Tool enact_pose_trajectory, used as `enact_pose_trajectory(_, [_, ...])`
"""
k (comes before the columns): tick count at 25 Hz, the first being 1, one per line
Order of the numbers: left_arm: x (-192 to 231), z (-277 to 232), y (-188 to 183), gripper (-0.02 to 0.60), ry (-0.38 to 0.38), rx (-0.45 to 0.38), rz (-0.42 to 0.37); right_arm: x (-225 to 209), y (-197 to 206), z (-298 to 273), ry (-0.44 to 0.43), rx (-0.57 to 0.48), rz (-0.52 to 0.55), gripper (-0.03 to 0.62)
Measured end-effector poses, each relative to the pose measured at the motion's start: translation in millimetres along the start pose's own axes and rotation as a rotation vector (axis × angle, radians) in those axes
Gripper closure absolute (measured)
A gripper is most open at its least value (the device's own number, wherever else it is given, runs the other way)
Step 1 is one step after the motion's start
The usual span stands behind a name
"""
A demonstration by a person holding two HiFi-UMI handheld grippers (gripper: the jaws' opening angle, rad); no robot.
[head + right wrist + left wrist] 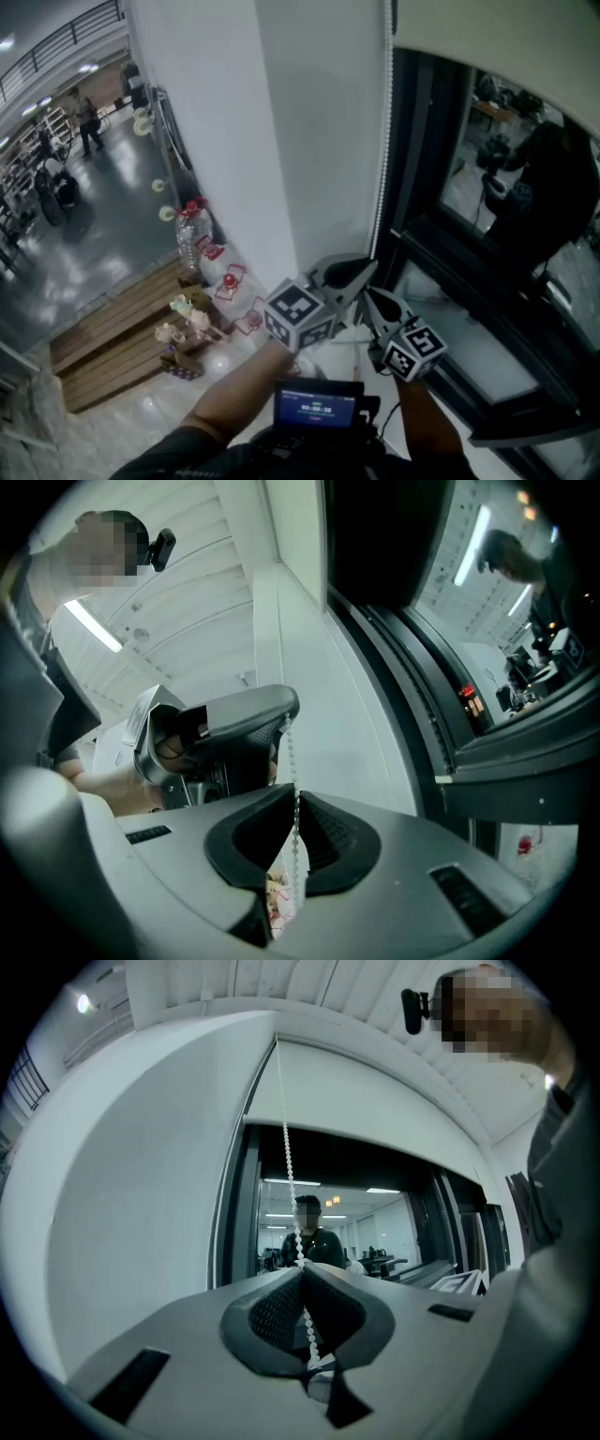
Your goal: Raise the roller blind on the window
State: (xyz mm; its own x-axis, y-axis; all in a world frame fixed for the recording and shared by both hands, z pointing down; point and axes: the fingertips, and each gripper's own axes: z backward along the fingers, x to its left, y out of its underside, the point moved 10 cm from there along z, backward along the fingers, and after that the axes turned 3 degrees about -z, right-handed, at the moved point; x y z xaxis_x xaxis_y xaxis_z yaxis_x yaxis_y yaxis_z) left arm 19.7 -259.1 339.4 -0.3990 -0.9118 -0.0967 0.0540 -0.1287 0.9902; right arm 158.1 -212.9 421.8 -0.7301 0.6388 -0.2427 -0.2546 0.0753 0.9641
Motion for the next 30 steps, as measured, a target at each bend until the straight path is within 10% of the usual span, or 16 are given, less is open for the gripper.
enact_pose_trajectory(12, [-3.1,0.6,27.6,0.580,0.002,0.009,0.069,-4.6,22.4,4.1,0.032,0.083,-0.048,0.580])
enact_pose_trajectory(18, [2.8,2.0,34.6,0.580,0.001,-0.006,0.089,-6.7,-5.1,15.7,0.082,0.190,0.100,0.524])
enact_pose_trajectory(30, [1.3,-7.0,32.9,0.580,0.052,-0.030,0.159,2.5,-126.5,7.6,0.011,-0.071,0.197,0.489])
